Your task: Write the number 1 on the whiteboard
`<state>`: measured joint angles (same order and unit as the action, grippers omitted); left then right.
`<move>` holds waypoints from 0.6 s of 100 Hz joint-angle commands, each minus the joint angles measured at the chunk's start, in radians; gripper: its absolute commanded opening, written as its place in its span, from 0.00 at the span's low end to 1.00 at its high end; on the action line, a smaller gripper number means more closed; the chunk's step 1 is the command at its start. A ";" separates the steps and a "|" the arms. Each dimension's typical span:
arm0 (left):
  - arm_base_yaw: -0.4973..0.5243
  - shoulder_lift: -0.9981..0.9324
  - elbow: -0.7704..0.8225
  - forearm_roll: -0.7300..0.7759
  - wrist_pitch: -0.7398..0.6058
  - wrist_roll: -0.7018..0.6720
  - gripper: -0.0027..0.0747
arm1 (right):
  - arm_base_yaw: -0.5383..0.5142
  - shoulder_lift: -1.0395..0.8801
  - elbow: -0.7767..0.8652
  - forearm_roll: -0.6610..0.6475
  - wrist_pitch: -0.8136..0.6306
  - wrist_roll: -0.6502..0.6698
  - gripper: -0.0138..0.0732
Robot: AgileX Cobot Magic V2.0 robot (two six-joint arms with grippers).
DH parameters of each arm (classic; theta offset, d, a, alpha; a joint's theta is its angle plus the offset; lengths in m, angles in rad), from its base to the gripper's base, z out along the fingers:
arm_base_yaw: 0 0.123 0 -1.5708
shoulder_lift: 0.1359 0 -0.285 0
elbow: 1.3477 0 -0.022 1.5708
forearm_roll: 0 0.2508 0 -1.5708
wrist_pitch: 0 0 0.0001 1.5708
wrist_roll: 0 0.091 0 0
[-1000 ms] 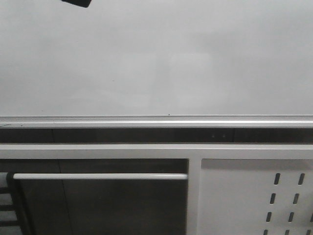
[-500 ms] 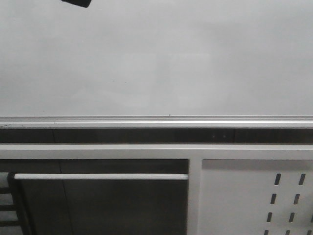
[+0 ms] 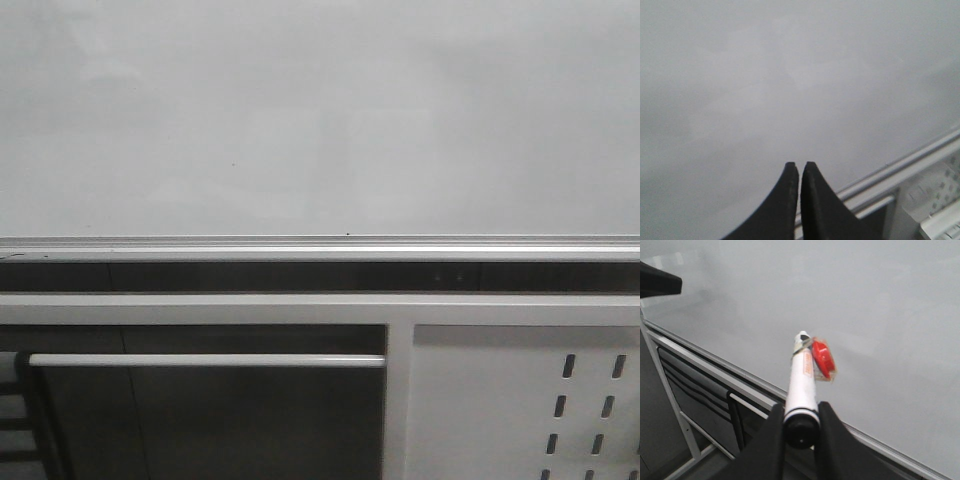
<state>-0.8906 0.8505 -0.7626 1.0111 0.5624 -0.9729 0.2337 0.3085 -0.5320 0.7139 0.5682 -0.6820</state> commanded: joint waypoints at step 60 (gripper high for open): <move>0.460 -0.436 -0.028 0.034 -0.031 -0.014 0.01 | 0.000 0.034 0.086 0.039 -0.249 -0.019 0.09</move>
<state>-0.4720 0.4472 -0.7626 1.0111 0.5703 -0.9745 0.2337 0.3155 -0.4215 0.7226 0.4209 -0.6914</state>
